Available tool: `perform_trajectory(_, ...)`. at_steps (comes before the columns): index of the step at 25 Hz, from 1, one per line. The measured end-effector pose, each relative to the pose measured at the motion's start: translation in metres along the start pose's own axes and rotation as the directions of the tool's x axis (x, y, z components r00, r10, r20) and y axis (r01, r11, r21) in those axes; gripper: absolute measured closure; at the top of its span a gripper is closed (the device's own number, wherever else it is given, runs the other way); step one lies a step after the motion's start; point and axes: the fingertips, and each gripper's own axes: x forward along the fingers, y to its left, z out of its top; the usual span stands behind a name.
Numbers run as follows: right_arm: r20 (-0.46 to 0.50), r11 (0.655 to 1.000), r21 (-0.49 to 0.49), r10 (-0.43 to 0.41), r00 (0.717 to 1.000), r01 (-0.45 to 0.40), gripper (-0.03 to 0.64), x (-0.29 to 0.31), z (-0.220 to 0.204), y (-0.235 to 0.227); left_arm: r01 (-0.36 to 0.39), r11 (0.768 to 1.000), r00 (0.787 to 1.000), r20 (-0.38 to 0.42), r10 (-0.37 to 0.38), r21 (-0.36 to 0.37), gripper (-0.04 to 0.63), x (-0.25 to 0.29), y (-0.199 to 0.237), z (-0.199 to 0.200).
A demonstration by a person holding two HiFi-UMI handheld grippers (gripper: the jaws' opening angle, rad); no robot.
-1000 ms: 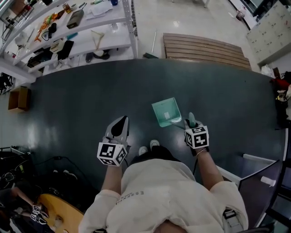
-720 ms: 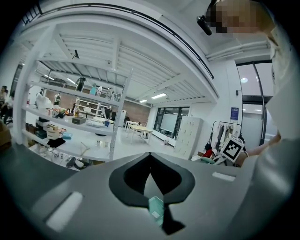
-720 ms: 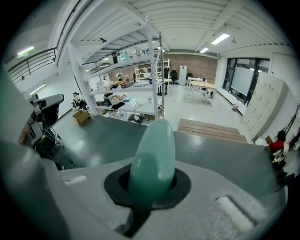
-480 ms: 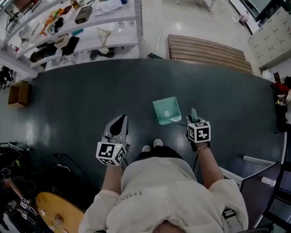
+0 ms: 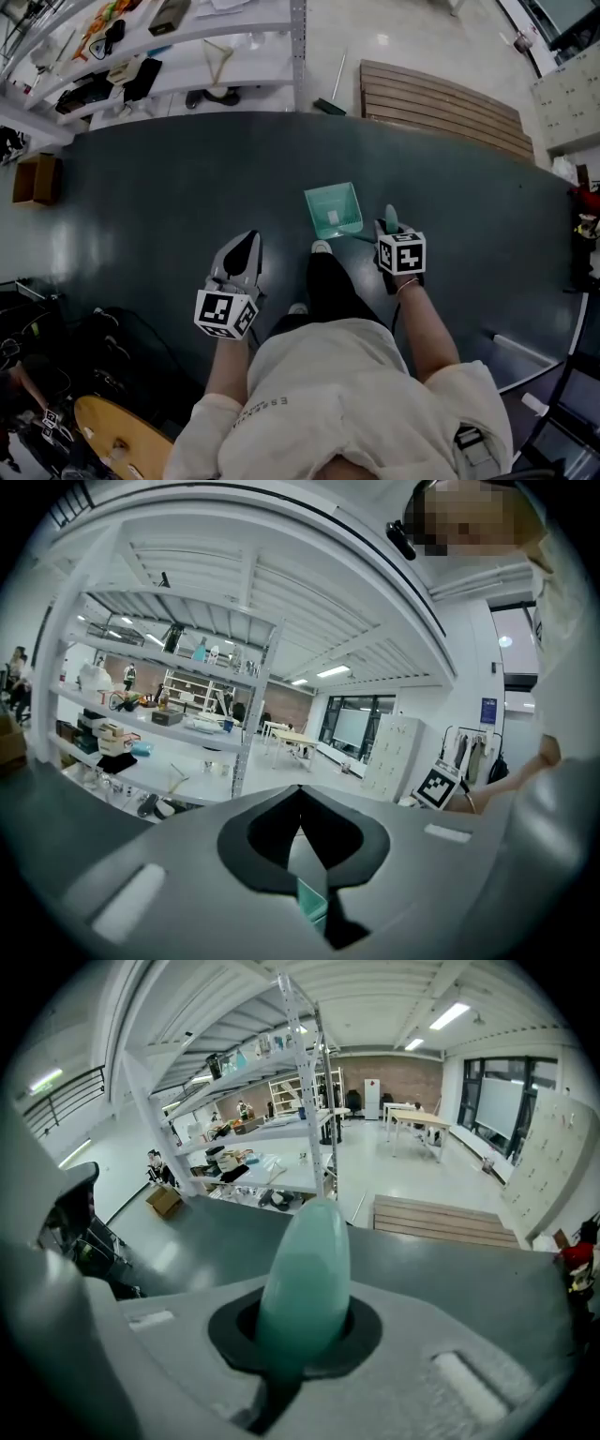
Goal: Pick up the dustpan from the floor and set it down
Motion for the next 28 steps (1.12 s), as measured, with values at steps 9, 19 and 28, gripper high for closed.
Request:
perform_trajectory(9,-0.067,1.0,0.017,0.0,0.998,0.001,0.621,0.148,0.074,-0.061,0.016,1.0,0.998,-0.057,-0.017,-0.026,0.578,0.113,0.018,0.001)
perform_trajectory(19,-0.096,0.995,0.045,-0.083,0.992,0.087,0.62,0.281,0.114,-0.09,0.062,0.994,0.991,-0.116,-0.072,-0.088,0.578,0.189,0.046,-0.045)
perform_trajectory(28,-0.06,0.99,0.135,-0.034,0.998,0.042,0.598,0.3,0.102,-0.095,0.119,0.989,0.982,-0.134,-0.13,-0.083,0.578,0.21,0.045,-0.052)
